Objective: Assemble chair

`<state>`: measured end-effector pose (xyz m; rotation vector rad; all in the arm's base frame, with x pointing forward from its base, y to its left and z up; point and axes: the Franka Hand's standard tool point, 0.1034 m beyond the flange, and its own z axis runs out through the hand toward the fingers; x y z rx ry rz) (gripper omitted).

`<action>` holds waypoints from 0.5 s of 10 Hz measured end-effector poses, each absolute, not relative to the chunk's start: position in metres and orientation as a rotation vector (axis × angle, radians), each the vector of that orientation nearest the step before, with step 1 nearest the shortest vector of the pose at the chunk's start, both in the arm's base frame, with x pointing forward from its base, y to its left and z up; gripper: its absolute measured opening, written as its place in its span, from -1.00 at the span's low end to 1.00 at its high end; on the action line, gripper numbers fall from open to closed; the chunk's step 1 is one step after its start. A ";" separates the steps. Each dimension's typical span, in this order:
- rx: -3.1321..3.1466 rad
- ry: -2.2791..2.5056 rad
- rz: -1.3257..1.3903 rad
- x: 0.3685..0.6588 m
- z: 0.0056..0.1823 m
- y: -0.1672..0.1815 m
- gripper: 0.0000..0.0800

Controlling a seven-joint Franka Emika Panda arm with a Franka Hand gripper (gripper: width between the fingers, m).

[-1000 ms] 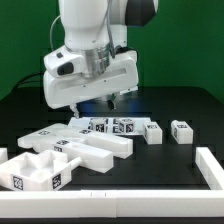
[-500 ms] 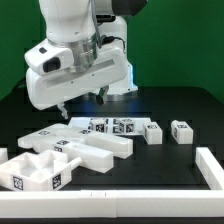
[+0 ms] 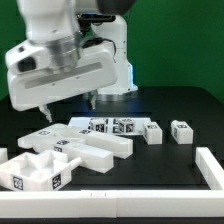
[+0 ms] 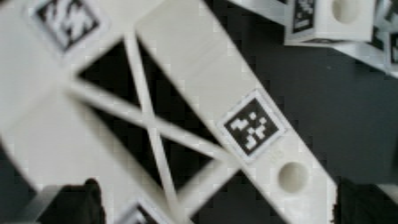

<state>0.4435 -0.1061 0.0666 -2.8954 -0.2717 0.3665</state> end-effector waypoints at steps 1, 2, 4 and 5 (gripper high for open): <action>-2.907 -0.323 0.361 0.446 0.066 -0.106 0.62; -2.904 -0.329 0.359 0.447 0.066 -0.103 0.62; -2.906 -0.323 0.357 0.448 0.066 -0.104 0.62; -2.936 -0.205 0.349 0.461 0.068 -0.108 0.62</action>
Offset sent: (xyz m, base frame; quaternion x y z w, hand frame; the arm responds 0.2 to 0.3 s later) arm 0.0000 0.0000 0.0000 0.0000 0.0000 0.0000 1.0000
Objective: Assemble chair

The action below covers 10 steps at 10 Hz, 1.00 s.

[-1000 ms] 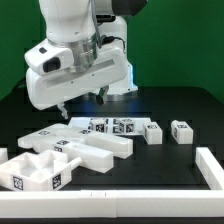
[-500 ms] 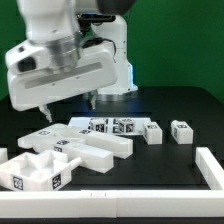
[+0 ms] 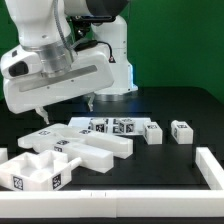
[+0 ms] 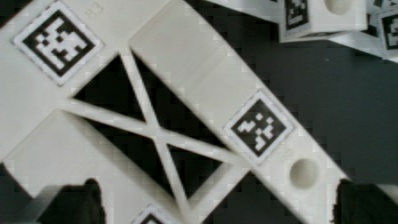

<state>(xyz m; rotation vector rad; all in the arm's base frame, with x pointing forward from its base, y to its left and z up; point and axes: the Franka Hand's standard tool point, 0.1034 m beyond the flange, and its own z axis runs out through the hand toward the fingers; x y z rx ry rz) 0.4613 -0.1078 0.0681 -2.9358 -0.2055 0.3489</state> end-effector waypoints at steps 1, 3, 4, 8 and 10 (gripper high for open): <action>-2.950 -0.098 0.320 0.477 0.066 -0.116 0.62; -2.891 0.104 0.343 0.481 0.055 -0.143 0.62; -2.896 0.099 0.336 0.483 0.055 -0.142 0.62; -2.911 0.256 0.347 0.504 0.058 -0.152 0.62; -2.938 0.365 0.286 0.519 0.058 -0.163 0.62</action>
Offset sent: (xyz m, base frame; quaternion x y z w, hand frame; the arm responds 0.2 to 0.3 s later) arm 0.0000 0.0000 0.0000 0.0000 0.0000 0.0000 1.0000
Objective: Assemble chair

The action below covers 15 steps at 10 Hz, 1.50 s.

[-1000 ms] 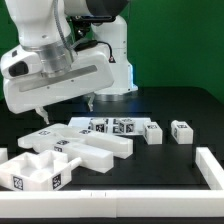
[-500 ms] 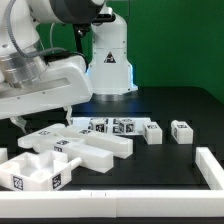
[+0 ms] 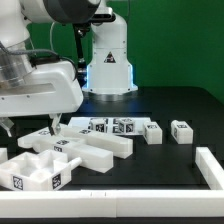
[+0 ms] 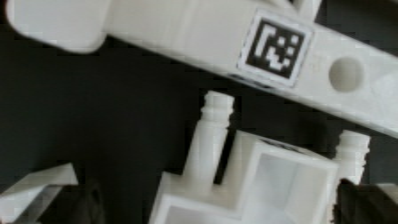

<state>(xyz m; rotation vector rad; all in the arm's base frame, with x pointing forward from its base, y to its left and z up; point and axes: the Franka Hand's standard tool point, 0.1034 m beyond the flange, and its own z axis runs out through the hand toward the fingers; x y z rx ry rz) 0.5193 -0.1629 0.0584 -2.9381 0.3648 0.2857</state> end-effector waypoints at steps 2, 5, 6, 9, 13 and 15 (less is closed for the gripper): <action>-2.938 0.361 0.288 0.519 0.058 -0.162 0.62; -2.943 0.395 0.290 0.522 0.056 -0.162 0.62; -2.964 0.513 0.265 0.539 0.052 -0.165 0.62; -2.911 0.667 0.196 0.552 0.048 -0.175 0.62; -2.882 0.798 0.211 0.555 0.044 -0.170 0.62; -2.866 0.867 0.196 0.554 0.027 -0.174 0.62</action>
Offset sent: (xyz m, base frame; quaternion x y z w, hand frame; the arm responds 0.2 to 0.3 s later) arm 0.0000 0.0000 0.0000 0.0000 0.0000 0.0000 1.0000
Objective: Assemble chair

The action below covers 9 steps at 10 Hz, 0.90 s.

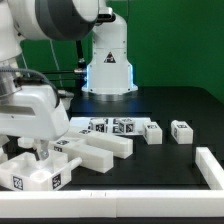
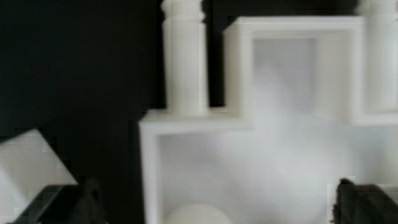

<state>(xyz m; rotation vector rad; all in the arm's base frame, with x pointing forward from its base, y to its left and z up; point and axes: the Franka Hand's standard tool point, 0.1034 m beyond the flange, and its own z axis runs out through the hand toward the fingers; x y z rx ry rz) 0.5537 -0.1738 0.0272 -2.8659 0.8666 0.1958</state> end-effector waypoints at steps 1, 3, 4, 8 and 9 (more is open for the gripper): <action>-2.856 0.897 0.208 0.553 0.024 -0.170 0.62; -2.854 0.910 0.208 0.554 0.023 -0.165 0.62; -2.855 0.907 0.208 0.553 0.023 -0.165 0.62; -2.856 0.906 0.210 0.553 0.022 -0.165 -0.42; -2.856 0.906 0.211 0.553 0.022 -0.165 -0.75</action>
Offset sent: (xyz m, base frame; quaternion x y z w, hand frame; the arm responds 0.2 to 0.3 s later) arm 0.0000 0.0000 0.0000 0.0000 0.0000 0.0000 1.0000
